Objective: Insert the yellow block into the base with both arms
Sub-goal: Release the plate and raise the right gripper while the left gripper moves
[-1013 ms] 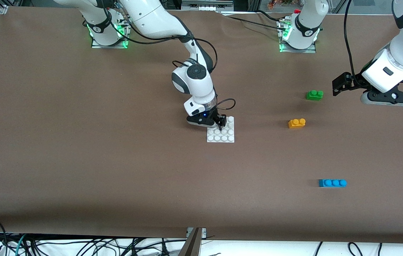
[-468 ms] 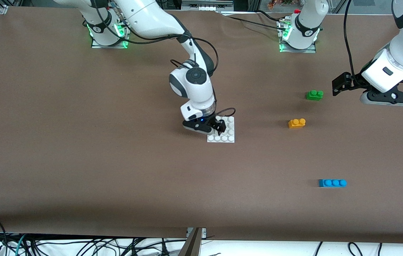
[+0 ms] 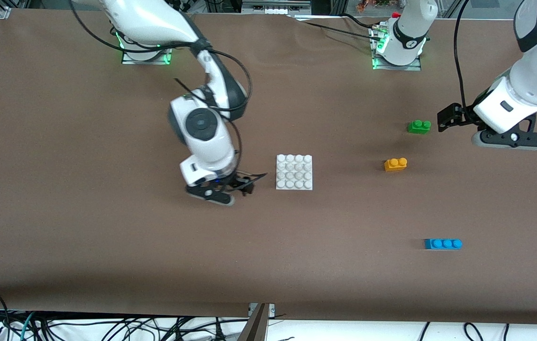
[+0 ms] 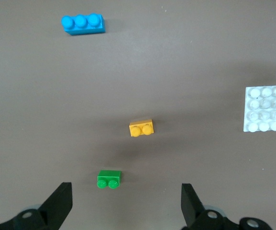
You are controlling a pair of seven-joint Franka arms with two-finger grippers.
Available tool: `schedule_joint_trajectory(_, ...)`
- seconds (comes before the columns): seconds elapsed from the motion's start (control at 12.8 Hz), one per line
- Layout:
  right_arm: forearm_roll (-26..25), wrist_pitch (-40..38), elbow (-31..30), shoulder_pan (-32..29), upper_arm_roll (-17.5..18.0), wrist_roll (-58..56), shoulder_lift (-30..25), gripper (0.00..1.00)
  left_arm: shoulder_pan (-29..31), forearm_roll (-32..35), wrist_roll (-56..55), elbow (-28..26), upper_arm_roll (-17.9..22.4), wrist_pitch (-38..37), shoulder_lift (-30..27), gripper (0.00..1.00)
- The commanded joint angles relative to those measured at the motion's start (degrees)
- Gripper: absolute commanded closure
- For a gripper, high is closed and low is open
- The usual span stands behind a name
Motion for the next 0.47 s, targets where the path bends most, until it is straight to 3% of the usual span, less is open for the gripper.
schedule_joint_trajectory(0.0, 0.84, -7.42, -5.98, -5.86, 1.41, -10.21, -9.03, 0.00, -0.17, 1.45, -0.29, -0.01, -0.56, -2.12, 0.95, 0.00)
schedule_joint_trajectory(0.16, 0.84, -12.08, -11.77, -11.13, 2.72, -17.33, -16.85, 0.00, -0.17, 1.53, -0.46, -1.85, -0.56, -1.60, 1.75, 0.00)
schedule_joint_trajectory(0.39, 0.76, -17.79, -17.24, -22.12, 7.65, -25.43, -25.74, 0.00, -0.08, 1.53, -0.55, -8.43, -0.56, 6.02, 1.57, 0.00)
